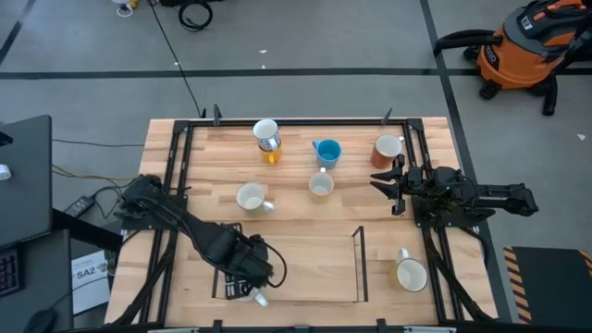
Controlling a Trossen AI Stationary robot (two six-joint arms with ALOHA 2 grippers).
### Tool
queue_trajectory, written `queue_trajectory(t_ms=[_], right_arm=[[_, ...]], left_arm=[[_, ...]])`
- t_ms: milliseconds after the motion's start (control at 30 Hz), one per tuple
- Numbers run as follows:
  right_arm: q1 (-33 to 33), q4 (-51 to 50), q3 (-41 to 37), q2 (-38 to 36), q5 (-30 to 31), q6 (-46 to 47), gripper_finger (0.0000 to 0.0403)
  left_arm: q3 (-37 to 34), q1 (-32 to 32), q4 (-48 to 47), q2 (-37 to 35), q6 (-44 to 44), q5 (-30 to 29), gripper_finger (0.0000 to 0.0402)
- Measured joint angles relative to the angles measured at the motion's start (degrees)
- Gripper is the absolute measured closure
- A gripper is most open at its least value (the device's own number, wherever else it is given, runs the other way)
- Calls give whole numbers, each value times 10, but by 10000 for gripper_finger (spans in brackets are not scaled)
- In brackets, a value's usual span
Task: Place coffee mugs
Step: Put the light green mug on the shelf
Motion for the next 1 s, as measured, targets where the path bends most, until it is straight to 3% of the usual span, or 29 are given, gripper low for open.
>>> queue_trajectory(t_ms=[200, 433, 800, 1000], right_arm=[[0, 0, 0, 0, 0, 0, 298], [0, 0, 0, 0, 0, 0, 298], [0, 0, 0, 0, 0, 0, 298], [0, 0, 0, 0, 0, 0, 298]], left_arm=[[0, 36, -2, -52, 25, -53, 237], [0, 130, -6, -103, 79, -128, 237], [-1, 341, -36, -118, 273, -103, 237], [-1, 409, -31, -118, 315, -99, 237]])
